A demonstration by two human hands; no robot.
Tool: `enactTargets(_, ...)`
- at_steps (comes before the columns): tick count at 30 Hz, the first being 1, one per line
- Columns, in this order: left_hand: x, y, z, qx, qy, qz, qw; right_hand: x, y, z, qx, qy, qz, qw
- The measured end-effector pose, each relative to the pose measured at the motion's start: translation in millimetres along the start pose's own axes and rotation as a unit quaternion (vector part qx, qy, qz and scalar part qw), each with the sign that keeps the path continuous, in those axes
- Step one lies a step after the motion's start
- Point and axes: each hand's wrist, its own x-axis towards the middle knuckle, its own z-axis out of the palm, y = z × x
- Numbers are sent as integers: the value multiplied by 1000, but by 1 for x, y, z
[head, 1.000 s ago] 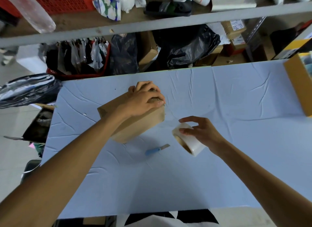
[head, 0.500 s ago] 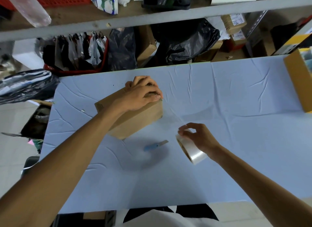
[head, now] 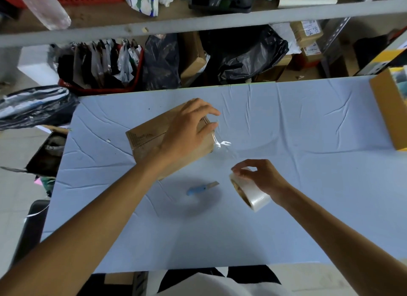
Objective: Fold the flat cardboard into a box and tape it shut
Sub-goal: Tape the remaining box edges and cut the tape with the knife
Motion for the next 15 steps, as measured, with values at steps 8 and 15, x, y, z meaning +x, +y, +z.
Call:
enactTargets(8,-88,-6,59,-62,-111,-23,992,5,-1,1,-18,5,-5,1000)
enactTargets(15,-137,-46,117,-44,-141,-236,961,6,5,2,-50,20,3,999)
